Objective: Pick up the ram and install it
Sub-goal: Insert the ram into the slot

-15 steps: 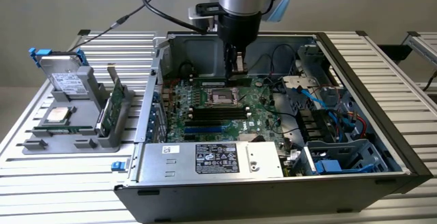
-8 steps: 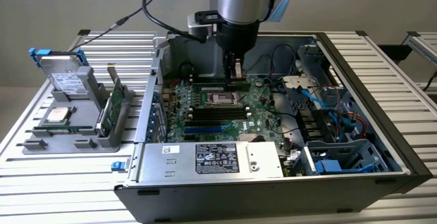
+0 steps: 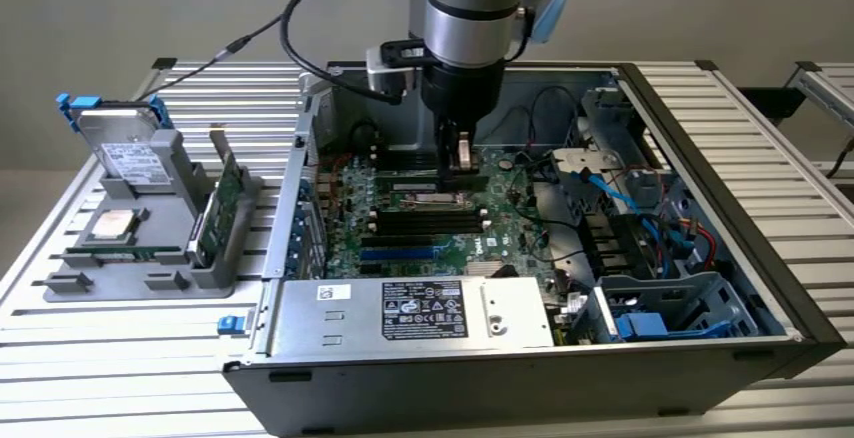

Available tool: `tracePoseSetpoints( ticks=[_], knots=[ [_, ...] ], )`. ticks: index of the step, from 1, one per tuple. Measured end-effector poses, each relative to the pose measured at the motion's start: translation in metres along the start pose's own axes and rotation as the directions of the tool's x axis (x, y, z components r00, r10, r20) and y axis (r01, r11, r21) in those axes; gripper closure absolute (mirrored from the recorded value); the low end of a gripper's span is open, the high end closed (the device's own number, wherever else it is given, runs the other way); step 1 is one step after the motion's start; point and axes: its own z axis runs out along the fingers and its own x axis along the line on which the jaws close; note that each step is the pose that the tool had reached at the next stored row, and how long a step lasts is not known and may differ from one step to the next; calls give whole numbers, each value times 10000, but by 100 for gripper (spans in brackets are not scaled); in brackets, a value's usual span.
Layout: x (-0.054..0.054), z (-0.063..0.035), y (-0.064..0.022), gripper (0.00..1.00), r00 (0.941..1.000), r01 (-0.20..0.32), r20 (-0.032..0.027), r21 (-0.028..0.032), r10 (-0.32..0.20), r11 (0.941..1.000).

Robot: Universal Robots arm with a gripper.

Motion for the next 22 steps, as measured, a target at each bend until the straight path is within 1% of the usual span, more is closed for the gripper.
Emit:
tracePoseSetpoints(
  ticks=[5,22],
  knots=[
    [18,90,-1,86,10000,0,0,-1,0,10000],
    [30,401,-6,86,10000,-1,0,0,1,10000]
  ],
)
